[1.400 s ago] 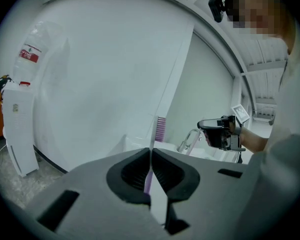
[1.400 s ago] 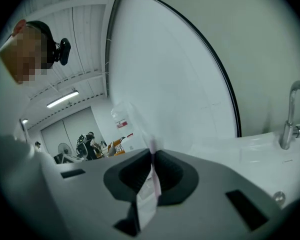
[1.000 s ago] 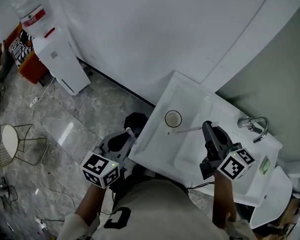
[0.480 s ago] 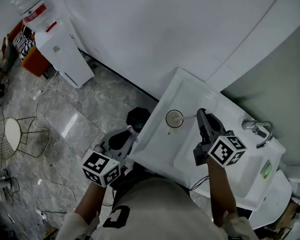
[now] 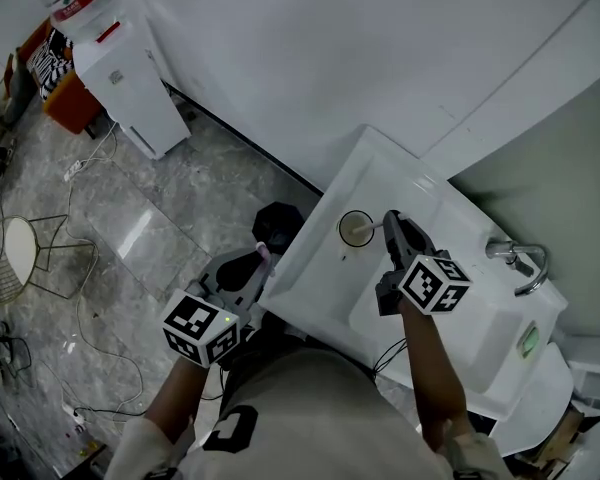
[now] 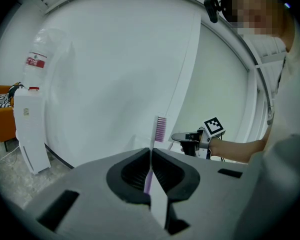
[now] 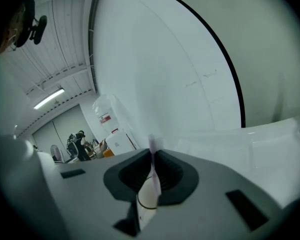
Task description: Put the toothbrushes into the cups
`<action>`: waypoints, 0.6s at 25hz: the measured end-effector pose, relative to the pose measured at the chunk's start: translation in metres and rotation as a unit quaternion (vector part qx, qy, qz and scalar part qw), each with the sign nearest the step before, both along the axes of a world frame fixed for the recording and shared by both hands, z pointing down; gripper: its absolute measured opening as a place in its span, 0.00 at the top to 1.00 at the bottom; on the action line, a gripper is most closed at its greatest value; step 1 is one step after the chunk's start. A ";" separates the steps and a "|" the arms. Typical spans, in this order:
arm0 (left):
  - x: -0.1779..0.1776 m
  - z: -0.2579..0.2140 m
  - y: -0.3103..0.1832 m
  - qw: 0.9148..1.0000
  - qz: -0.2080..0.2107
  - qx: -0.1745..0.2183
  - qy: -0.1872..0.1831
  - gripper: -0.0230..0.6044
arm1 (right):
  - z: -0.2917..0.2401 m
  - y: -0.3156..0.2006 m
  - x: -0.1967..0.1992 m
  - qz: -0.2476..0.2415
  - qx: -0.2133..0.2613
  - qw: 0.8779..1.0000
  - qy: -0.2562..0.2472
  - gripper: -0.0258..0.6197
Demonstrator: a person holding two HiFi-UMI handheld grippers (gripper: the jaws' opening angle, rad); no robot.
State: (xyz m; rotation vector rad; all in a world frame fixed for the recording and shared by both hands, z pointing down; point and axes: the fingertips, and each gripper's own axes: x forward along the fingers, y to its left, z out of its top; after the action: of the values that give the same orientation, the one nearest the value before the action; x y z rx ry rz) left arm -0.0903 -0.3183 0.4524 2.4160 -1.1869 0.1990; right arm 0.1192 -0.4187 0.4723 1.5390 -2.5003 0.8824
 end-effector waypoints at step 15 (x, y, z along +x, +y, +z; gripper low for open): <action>-0.012 0.000 0.006 1.000 -0.013 -0.001 0.002 0.92 | 0.044 -0.007 -0.017 -0.022 -0.031 0.999 0.019 0.90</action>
State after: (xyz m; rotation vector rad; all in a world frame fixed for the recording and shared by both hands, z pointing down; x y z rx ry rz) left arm -0.1027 -0.3121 0.4524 2.3979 -1.2139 0.1860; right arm 0.1025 -0.4260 0.5163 1.4628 -2.4470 0.9069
